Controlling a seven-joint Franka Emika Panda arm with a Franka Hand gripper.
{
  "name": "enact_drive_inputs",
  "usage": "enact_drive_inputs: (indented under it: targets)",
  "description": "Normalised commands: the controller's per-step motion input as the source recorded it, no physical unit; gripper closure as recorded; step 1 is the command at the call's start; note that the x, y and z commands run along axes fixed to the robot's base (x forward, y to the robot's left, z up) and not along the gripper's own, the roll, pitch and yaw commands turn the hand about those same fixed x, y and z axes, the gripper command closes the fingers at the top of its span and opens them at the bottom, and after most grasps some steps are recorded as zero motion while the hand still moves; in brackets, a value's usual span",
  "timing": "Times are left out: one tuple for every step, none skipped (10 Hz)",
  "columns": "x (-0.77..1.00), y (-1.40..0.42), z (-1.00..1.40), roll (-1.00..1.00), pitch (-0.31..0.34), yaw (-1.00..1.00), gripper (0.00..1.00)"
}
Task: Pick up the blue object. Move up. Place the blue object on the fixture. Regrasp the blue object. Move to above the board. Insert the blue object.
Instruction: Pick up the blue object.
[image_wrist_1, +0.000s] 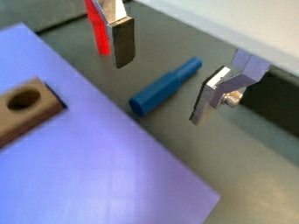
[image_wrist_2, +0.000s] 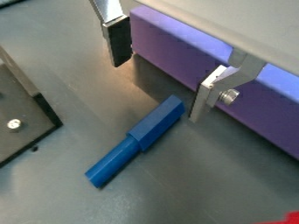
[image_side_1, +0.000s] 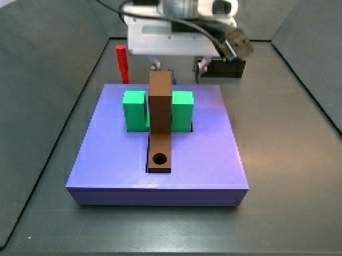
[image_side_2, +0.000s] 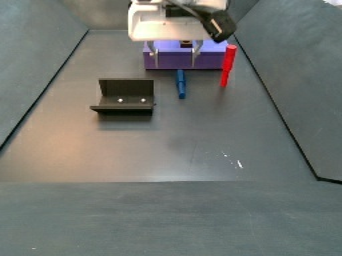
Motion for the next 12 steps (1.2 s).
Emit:
enact_drive_inputs:
  targets:
    - [0.05, -0.06, -0.38, 0.08, 0.0, 0.0, 0.0]
    - [0.0, -0.01, -0.26, 0.12, 0.0, 0.0, 0.0]
    - [0.06, -0.01, -0.24, 0.13, 0.0, 0.0, 0.0]
    - [0.03, 0.0, -0.25, 0.14, 0.009, -0.03, 0.0]
    - [0.0, 0.0, -0.21, 0.12, 0.0, -0.04, 0.0]
    - [0.0, 0.0, -0.22, 0.1, 0.0, -0.05, 0.0]
    - [0.0, 0.0, -0.14, 0.05, 0.0, -0.04, 0.0]
    - [0.0, 0.0, -0.05, 0.01, 0.0, -0.03, 0.0]
    - [0.0, 0.0, 0.0, 0.0, 0.0, 0.0, 0.0]
    - [0.0, 0.0, 0.0, 0.0, 0.0, 0.0, 1.0]
    - [0.0, 0.0, 0.0, 0.0, 0.0, 0.0, 1.0]
    - [0.0, 0.0, 0.0, 0.0, 0.0, 0.0, 1.0]
